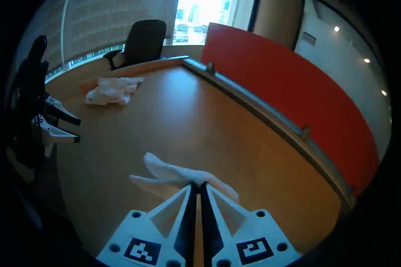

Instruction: Fold towel

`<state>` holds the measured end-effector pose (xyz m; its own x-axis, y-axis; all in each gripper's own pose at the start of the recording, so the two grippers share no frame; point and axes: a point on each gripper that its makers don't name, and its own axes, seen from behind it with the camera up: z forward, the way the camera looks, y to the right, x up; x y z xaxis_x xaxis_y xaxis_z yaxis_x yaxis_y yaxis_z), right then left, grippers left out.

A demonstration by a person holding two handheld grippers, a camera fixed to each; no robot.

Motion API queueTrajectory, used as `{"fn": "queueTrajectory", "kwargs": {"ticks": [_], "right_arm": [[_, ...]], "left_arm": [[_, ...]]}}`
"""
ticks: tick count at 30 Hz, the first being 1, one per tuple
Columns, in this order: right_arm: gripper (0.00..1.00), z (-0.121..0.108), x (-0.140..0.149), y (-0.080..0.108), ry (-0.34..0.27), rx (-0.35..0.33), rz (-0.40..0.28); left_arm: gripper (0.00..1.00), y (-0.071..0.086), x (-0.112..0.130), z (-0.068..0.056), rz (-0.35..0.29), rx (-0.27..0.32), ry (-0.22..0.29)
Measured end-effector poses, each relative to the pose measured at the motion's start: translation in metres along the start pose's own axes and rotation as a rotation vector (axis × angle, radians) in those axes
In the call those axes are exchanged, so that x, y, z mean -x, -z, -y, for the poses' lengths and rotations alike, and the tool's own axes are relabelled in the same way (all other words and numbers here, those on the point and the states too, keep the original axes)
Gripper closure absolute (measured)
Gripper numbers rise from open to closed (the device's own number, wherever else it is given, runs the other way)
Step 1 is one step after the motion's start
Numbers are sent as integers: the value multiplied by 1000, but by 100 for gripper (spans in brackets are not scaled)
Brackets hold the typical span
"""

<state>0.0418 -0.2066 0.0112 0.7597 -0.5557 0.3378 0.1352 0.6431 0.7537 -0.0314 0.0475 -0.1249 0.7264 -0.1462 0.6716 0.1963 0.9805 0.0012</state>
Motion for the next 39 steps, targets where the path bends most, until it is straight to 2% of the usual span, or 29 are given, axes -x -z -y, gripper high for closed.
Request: {"fn": "queueTrajectory", "kwargs": {"ticks": [11, 18, 27, 39], "right_arm": [[95, -44, 21, 25, -58, 42, 7], [95, -85, 42, 45, -80, 84, 24], [95, -133, 68, 67, -141, 126, 33], [95, -187, 100, 94, -166, 184, 63]], "left_arm": [[9, -7, -2, -8, 10, 7, -14], [9, -10, -5, -13, 15, 5, -26], [9, -12, -7, -16, 22, -4, -34], [9, -12, -8, -21, 31, -15, -46]]}}
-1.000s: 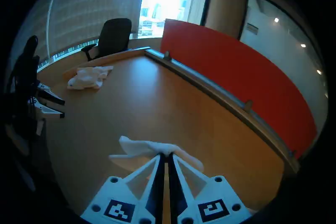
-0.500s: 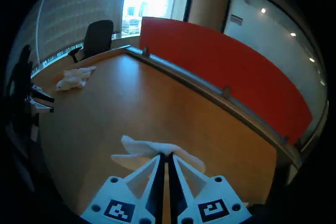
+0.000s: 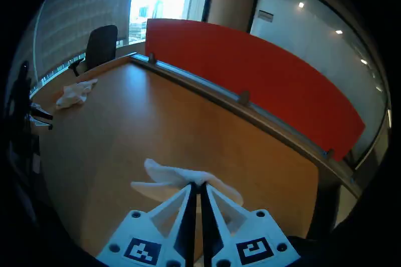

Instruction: Fold towel

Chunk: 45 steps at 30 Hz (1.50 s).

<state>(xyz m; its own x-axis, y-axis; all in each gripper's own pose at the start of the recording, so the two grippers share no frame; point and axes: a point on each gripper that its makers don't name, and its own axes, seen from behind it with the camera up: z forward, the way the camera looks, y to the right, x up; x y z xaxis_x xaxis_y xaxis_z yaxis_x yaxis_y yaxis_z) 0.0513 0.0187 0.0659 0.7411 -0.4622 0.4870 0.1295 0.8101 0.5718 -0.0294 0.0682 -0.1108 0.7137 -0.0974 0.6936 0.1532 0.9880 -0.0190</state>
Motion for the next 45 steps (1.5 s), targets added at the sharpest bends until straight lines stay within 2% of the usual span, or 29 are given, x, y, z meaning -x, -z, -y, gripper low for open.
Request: {"fn": "queueTrajectory", "kwargs": {"ticks": [21, 30, 36, 45], "right_arm": [[95, -84, 31, 18, -23, 92, 49], [95, -111, 40, 30, -34, 128, 63], [95, -124, 48, 37, -41, 147, 75], [95, -126, 59, 44, -56, 148, 85]], "left_arm": [[9, -2, 0, -10, 14, -8, -7], [9, -2, -1, -13, 15, -11, -11], [9, -3, 0, -16, 18, -9, -16], [9, -3, -1, -23, 18, -2, -19]]}}
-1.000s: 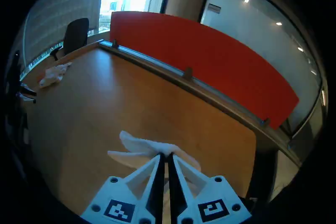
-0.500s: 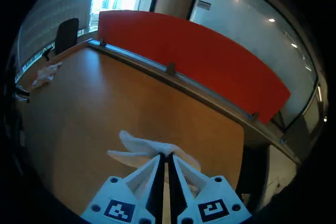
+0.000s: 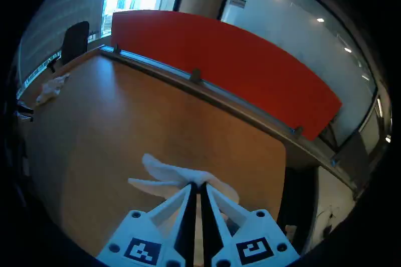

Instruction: Fold towel

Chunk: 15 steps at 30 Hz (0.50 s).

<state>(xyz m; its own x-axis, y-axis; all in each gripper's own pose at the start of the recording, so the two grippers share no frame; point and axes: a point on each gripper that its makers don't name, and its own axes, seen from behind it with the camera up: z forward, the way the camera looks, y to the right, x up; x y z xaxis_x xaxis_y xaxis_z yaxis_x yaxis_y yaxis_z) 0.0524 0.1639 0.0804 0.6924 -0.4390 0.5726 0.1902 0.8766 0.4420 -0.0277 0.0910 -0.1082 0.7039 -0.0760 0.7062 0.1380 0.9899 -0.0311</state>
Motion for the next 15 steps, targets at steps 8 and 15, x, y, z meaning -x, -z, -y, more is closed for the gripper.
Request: {"fn": "queueTrajectory", "kwargs": {"ticks": [8, 15], "right_arm": [[95, 1, 24, 12, -6, 1, 24], [95, 2, 63, 26, -30, 5, 67]], "left_arm": [[9, 0, -1, -3, -1, 5, -4], [9, 0, 0, -7, 1, 14, -10]]}}
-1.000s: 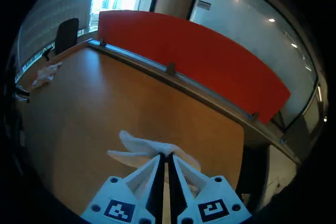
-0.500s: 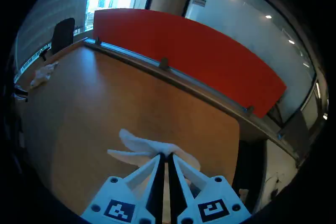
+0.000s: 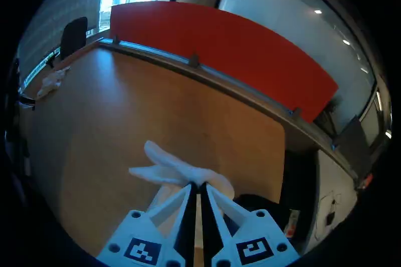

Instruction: Fold towel

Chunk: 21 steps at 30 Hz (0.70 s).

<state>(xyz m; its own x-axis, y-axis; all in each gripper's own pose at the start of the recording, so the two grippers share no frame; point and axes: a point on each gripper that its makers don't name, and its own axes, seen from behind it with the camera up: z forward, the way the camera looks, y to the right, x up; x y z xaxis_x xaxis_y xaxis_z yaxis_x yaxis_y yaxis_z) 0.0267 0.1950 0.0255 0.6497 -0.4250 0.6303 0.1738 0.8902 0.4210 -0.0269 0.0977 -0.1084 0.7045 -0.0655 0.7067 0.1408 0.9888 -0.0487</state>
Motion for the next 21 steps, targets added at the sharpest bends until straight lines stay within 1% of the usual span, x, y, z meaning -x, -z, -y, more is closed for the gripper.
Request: {"fn": "queueTrajectory", "kwargs": {"ticks": [9, 17, 21], "right_arm": [[95, 4, 50, 7, -40, 5, 55], [95, 6, 86, 8, -61, 19, 107], [95, 5, 105, 6, -80, 33, 139]], "left_arm": [[9, 1, 3, -3, 6, 9, -8], [9, 2, 3, -2, 6, 10, -10], [9, 3, 5, -1, 7, 8, -9]]}}
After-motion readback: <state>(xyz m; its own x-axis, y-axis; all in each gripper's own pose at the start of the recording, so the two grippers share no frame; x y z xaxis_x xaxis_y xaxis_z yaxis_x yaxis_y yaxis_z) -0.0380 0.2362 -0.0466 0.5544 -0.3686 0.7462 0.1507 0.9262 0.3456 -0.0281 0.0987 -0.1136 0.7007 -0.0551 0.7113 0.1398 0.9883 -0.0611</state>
